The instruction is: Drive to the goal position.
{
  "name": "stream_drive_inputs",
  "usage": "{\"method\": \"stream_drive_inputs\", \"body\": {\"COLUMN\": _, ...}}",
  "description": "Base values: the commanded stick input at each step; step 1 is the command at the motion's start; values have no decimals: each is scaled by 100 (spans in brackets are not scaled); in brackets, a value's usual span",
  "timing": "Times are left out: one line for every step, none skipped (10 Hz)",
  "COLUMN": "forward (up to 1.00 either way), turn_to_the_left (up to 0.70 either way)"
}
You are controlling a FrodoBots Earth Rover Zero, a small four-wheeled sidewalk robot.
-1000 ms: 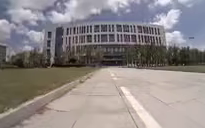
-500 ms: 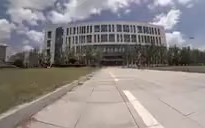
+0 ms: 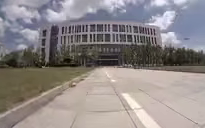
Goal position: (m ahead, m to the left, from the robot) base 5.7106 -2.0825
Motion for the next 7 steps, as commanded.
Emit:
{"method": "stream_drive_inputs", "body": {"forward": 70, "turn_to_the_left": 0}}
{"method": "stream_drive_inputs", "body": {"forward": 70, "turn_to_the_left": 0}}
{"method": "stream_drive_inputs", "body": {"forward": 70, "turn_to_the_left": 0}}
{"method": "stream_drive_inputs", "body": {"forward": 70, "turn_to_the_left": 0}}
{"method": "stream_drive_inputs", "body": {"forward": 70, "turn_to_the_left": 0}}
{"method": "stream_drive_inputs", "body": {"forward": 70, "turn_to_the_left": 0}}
{"method": "stream_drive_inputs", "body": {"forward": 70, "turn_to_the_left": 0}}
